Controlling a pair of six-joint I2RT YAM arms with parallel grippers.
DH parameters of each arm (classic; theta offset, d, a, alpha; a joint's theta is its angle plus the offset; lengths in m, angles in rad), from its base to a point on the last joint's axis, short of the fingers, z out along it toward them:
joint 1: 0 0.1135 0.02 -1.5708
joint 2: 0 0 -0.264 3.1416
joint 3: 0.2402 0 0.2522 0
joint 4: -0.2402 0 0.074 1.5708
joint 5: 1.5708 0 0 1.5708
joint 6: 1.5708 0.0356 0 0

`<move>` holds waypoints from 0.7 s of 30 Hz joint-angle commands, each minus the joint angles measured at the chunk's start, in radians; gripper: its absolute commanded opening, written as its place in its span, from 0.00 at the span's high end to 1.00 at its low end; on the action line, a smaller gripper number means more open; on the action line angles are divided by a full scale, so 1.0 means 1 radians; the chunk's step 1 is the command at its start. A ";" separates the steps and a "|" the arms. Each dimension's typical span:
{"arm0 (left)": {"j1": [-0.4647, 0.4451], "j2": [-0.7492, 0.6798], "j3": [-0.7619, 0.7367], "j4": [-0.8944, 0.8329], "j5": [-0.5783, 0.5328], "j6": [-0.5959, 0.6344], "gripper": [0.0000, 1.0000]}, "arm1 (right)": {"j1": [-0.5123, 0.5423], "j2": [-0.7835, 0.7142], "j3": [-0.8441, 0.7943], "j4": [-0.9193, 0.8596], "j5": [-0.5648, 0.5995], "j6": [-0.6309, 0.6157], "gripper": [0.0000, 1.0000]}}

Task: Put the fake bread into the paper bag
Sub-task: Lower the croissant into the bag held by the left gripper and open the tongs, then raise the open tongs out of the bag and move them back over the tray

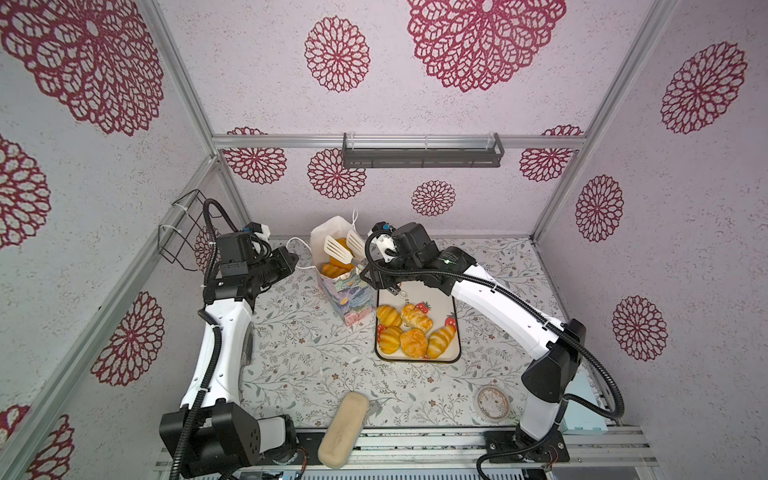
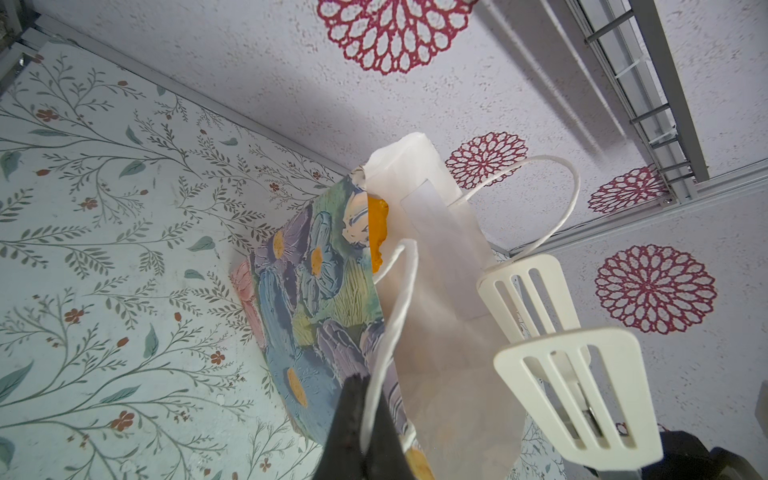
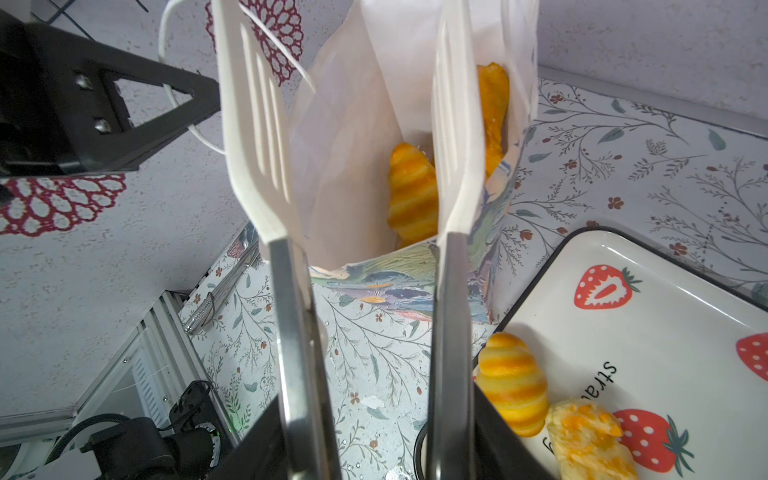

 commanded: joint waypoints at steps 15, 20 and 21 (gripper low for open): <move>-0.002 -0.007 -0.011 0.008 0.006 -0.005 1.00 | -0.007 -0.235 -0.092 -0.014 0.142 -0.038 0.45; -0.003 -0.007 -0.011 0.007 0.004 -0.004 1.00 | -0.032 -0.297 -0.158 -0.027 0.158 -0.033 0.45; -0.004 -0.007 -0.011 0.008 0.004 -0.004 1.00 | -0.037 -0.309 -0.172 -0.029 0.161 -0.032 0.45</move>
